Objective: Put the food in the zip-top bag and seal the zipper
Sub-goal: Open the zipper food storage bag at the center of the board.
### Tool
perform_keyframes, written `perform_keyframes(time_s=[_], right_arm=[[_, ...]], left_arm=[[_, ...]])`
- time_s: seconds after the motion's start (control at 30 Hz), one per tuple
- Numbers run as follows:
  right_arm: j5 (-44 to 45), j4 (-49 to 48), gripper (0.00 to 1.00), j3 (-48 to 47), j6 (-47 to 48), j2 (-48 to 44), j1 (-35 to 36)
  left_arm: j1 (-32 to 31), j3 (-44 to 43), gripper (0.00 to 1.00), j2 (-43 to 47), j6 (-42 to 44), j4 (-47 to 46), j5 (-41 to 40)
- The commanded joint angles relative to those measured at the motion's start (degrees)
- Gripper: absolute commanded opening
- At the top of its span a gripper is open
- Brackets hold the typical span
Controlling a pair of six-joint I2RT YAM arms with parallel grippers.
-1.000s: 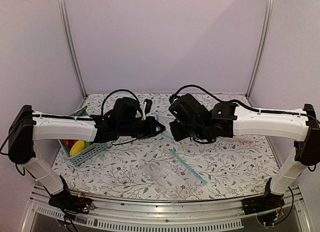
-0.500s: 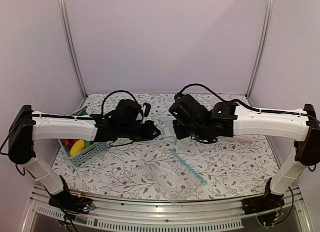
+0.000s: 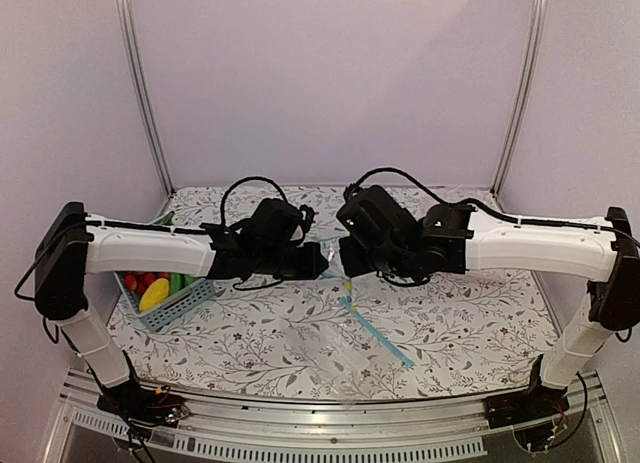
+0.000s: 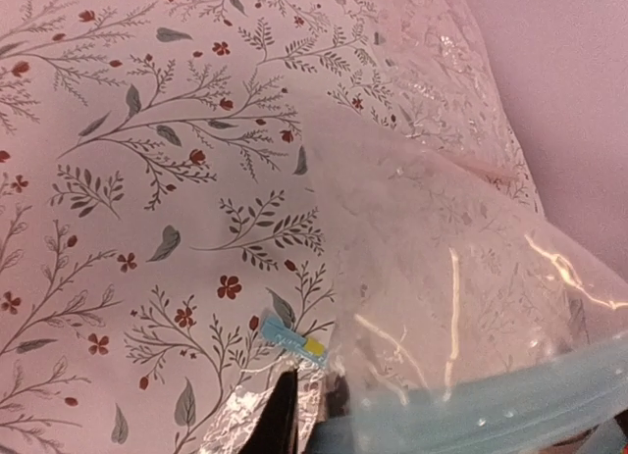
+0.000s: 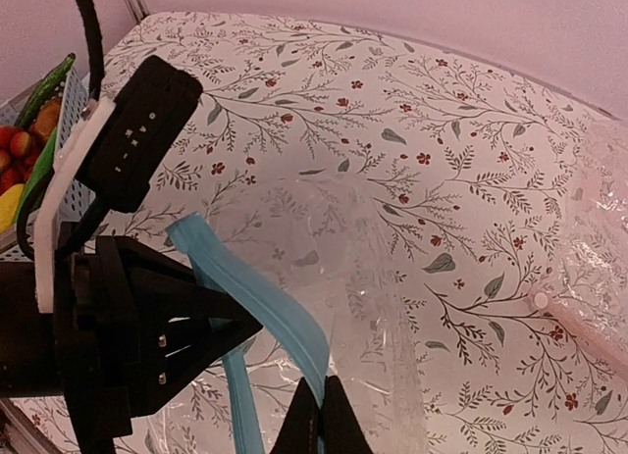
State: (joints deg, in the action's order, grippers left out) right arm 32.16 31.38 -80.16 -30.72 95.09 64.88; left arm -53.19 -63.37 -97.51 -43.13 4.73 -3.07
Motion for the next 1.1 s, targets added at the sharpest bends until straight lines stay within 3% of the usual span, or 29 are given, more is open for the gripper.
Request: perform_keyframes(time_s=[0.0,0.27,0.6,1.07], right_arm=[[-2.6,-1.4,0.0,0.3,-1.8,2.9,0.2],[-2.4,0.4,0.0,0.3,-4.0,4.9,-1.1],[-2.1,1.6,0.0,-0.7,-4.2,5.5,-1.2],[0.1,3.2,0.0,-0.7,-4.6,4.5,-1.2]], left_arm=[[-0.8,-0.4,0.13,-0.1,0.9,-2.5,0.3],[-0.8,4.2,0.42,4.9,-0.5,-7.5,1.7],[-0.8,6.4,0.52,5.9,-2.5,-8.7,4.9],[-0.7,6.8,0.08,3.0,-1.9,-5.1,1.4]])
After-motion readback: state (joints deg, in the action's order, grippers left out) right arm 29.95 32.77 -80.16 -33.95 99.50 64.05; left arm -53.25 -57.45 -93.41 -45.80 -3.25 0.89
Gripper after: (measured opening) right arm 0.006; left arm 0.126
